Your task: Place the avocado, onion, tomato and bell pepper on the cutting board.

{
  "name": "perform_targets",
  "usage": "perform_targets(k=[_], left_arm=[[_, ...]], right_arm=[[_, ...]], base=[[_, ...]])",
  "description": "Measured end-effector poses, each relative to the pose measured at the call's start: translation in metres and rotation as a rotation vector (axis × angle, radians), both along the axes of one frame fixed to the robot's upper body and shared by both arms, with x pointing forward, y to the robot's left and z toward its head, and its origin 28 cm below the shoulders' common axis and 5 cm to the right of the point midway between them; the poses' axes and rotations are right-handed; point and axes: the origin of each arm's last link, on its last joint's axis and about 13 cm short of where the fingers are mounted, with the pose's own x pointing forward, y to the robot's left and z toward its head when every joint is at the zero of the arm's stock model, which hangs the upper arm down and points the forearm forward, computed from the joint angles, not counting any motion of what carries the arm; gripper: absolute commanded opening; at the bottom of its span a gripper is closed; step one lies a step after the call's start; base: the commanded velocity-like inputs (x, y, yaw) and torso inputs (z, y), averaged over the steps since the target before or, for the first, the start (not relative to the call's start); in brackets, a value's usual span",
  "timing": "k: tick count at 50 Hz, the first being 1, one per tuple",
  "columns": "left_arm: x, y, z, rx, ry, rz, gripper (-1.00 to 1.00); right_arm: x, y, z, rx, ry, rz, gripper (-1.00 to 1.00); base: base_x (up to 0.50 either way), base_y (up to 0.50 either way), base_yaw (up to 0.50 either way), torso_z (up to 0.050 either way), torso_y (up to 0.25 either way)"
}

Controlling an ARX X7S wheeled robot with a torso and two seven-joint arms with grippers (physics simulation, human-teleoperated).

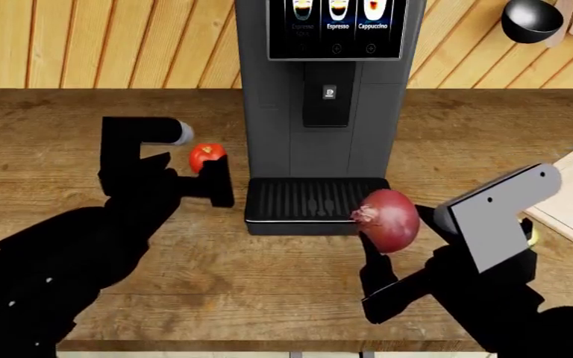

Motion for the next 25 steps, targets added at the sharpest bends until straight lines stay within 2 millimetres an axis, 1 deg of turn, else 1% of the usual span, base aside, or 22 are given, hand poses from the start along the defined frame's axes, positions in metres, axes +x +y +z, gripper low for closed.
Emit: perform_targets(k=[7,15,25], left_arm=[[0.009,-0.002,-0.002,0.019,0.002,0.009,1.00],[0.025,-0.003,-0.006,0.037,0.025,0.030,1.00],[0.038,-0.003,-0.013,0.045,0.050,0.041,1.00]], right_arm=[[-0.001,-0.001,-0.001,0.006,-0.004,-0.002,-1.00],[-0.001,-0.002,-0.003,0.015,-0.005,-0.005,-1.00],[-0.001,-0.002,-0.004,0.017,-0.006,-0.007,-1.00]], base=[[0.00,0.00,0.00,0.000,0.000],[0.00,0.00,0.00,0.000,0.000],[0.00,0.00,0.00,0.000,0.000]])
